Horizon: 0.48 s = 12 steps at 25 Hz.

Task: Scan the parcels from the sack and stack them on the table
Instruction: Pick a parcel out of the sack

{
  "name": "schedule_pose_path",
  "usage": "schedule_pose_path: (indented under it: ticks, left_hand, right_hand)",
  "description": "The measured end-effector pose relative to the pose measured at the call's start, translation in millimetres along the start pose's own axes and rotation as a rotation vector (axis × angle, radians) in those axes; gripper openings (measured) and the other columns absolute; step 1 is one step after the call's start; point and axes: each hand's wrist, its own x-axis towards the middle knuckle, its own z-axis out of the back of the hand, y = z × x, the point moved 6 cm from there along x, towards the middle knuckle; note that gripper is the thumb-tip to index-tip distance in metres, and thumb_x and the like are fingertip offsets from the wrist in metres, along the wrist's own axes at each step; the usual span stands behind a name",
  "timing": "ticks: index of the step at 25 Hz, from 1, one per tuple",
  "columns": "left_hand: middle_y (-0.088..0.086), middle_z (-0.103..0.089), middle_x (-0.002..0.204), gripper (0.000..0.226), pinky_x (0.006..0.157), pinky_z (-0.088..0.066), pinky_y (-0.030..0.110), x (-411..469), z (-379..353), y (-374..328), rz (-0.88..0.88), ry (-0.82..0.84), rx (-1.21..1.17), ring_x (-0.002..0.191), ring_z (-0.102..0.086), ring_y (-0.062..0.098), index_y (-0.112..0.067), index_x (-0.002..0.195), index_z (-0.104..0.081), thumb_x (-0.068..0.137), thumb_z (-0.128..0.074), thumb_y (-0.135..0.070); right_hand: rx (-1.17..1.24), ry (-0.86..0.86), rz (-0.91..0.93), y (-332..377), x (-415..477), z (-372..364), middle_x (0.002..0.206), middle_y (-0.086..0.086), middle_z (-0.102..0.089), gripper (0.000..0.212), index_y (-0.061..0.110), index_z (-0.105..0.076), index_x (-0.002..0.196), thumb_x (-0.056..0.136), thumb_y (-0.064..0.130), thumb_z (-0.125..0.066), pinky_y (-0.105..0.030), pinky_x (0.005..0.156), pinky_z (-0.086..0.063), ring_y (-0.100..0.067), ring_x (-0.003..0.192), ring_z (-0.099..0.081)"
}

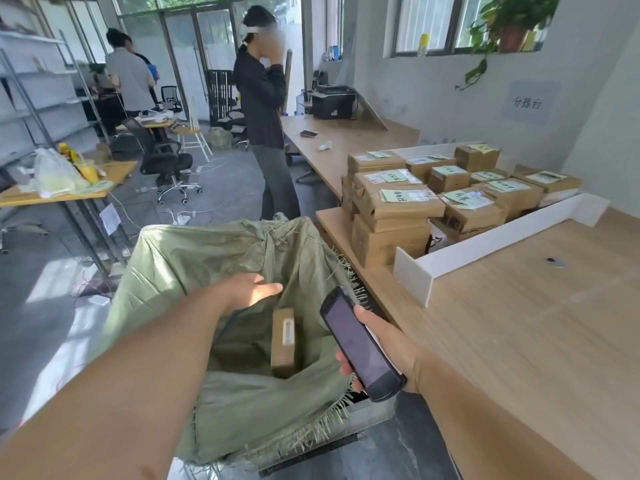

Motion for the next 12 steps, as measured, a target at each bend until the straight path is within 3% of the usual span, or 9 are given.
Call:
schedule_pose_path:
  ticks: [2, 4, 6, 9, 12]
  left_hand:
    - [0.006, -0.039, 0.150, 0.072, 0.097, -0.044, 0.039, 9, 5, -4, -0.035, -0.037, -0.062, 0.128, -0.047, 0.029, -0.018, 0.146, -0.038, 0.089, -0.051, -0.060]
    - [0.008, -0.048, 0.144, 0.065, 0.101, -0.044, 0.044, 19, 8, -16, -0.085, -0.046, -0.122, 0.123, -0.052, 0.031, -0.018, 0.140, -0.048, 0.088, -0.057, -0.056]
    - [0.004, -0.052, 0.139, 0.061, 0.105, -0.041, 0.047, 28, 6, -33, -0.135, -0.051, -0.150, 0.121, -0.055, 0.028, -0.020, 0.136, -0.052, 0.087, -0.059, -0.055]
    - [0.003, -0.059, 0.129, 0.053, 0.098, -0.046, 0.038, 39, -8, -75, -0.258, -0.025, -0.192, 0.113, -0.059, 0.022, -0.022, 0.130, -0.057, 0.087, -0.060, -0.052]
    - [0.004, -0.064, 0.120, 0.040, 0.098, -0.047, 0.037, 49, -33, -129, -0.402, 0.034, -0.205, 0.108, -0.062, 0.021, -0.022, 0.120, -0.062, 0.087, -0.063, -0.046]
  right_hand:
    - [-0.002, -0.007, 0.000, 1, 6, 4, 0.088, -0.015, -0.066, 0.082, 0.000, -0.060, 0.119, 0.075, 0.069, -0.064, -0.035, 0.055, -0.055, -0.026, 0.071, -0.064]
    - [0.027, -0.028, 0.005, 2, 7, 8, 0.087, -0.015, -0.067, 0.081, 0.001, -0.060, 0.118, 0.073, 0.068, -0.060, -0.035, 0.057, -0.056, -0.026, 0.071, -0.065]
    - [0.051, -0.062, 0.011, 2, 3, 14, 0.082, -0.014, -0.069, 0.074, 0.001, -0.064, 0.109, 0.075, 0.067, -0.057, -0.033, 0.055, -0.056, -0.024, 0.066, -0.066]
    - [0.096, -0.164, 0.034, 4, -11, 27, 0.073, -0.011, -0.069, 0.066, 0.004, -0.068, 0.092, 0.076, 0.066, -0.052, -0.031, 0.053, -0.056, -0.021, 0.060, -0.066]
    - [0.141, -0.253, 0.065, 3, -32, 44, 0.082, -0.011, -0.068, 0.073, 0.005, -0.066, 0.105, 0.074, 0.071, -0.057, -0.033, 0.057, -0.057, -0.022, 0.067, -0.066]
